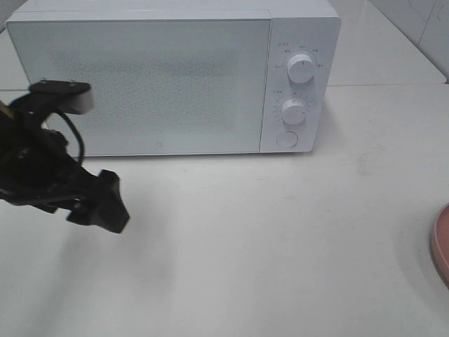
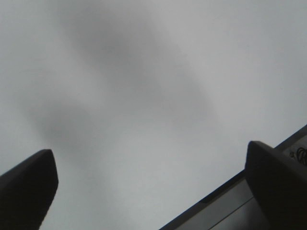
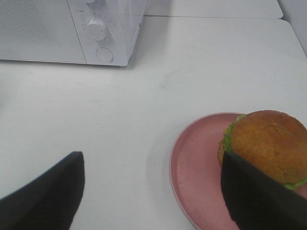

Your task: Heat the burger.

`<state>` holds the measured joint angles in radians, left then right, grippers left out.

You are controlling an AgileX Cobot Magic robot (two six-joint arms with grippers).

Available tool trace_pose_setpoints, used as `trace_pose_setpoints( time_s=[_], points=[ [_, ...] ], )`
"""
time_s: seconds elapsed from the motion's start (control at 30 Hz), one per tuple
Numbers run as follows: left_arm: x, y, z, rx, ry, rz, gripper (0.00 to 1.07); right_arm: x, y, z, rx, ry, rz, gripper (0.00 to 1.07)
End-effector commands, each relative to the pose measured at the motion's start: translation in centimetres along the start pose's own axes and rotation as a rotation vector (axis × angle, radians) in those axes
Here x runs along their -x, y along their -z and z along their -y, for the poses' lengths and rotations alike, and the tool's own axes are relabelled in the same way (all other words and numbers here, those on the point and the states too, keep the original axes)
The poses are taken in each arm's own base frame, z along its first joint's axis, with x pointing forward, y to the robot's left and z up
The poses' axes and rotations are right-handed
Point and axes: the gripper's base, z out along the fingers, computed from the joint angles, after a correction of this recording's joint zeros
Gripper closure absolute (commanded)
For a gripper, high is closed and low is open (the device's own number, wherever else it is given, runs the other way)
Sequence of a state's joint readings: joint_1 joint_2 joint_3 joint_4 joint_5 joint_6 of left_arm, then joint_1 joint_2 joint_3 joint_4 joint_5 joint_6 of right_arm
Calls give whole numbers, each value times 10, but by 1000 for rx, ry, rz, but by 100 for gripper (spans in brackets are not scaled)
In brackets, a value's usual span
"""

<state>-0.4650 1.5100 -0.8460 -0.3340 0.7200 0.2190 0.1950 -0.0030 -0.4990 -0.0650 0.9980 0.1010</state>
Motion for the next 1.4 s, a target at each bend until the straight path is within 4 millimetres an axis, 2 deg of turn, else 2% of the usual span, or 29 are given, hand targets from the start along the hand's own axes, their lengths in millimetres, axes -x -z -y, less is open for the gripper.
trace_pose_setpoints(
  time_s=[0.03,0.1,0.13,0.17,0.23,0.27,0.33,0.37,0.43,0.47,0.5,0.53,0.6,0.7,0.77,0.8,0.83,0.9,0.93,1.0,1.07,1.17,1.23,1.4],
  points=[
    [-11,32,-31,20,132,3,7,-3,4,0,-3,4,29,31],
    [-14,39,-37,25,156,8,7,-3,4,0,-3,4,29,31],
    [-20,53,-50,40,210,21,7,-3,4,0,-3,4,29,31],
    [-20,53,-50,40,210,21,7,-3,4,0,-3,4,29,31],
    [-33,74,-66,68,285,40,7,-3,4,0,-3,4,29,31],
    [-33,74,-66,68,285,40,7,-3,4,0,-3,4,29,31],
    [-48,95,-81,108,371,59,7,-3,4,0,-3,4,29,31],
    [-48,95,-81,108,371,59,7,-3,4,0,-3,4,29,31],
    [-59,113,-85,143,448,111,7,-3,4,0,-3,4,29,31],
    [-59,113,-85,143,448,111,7,-3,4,0,-3,4,29,31],
    [-64,123,-81,162,444,144,7,-3,4,0,-3,4,29,31],
    [-64,123,-81,162,444,144,7,-3,4,0,-3,4,29,31],
    [-73,135,-73,185,420,165,7,-3,4,0,-3,4,29,31],
    [-80,141,-67,194,410,182,7,-3,4,0,-3,4,29,31],
    [-94,148,-58,223,411,232,7,-3,4,0,-3,3,29,31],
    [-94,148,-58,223,411,232,7,-3,4,0,-3,3,29,31],
    [-106,148,-53,248,412,253,7,-3,4,0,-3,3,29,31],
    [-112,149,-50,260,410,268,7,-3,4,0,-3,3,29,31],
    [-124,147,-46,288,412,284,7,-3,4,0,-3,3,29,31],
    [-130,147,-44,299,414,294,7,-3,4,0,-3,3,29,31],
    [-153,147,-35,352,428,357,7,-3,4,0,-3,3,29,31],
    [-157,147,-33,362,425,369,7,-3,4,0,-3,3,29,31],
    [-174,144,-25,370,420,429,7,-3,4,0,-3,3,29,31],
    [-187,146,-16,388,400,510,7,-3,4,0,-3,3,29,31]
  ],
)
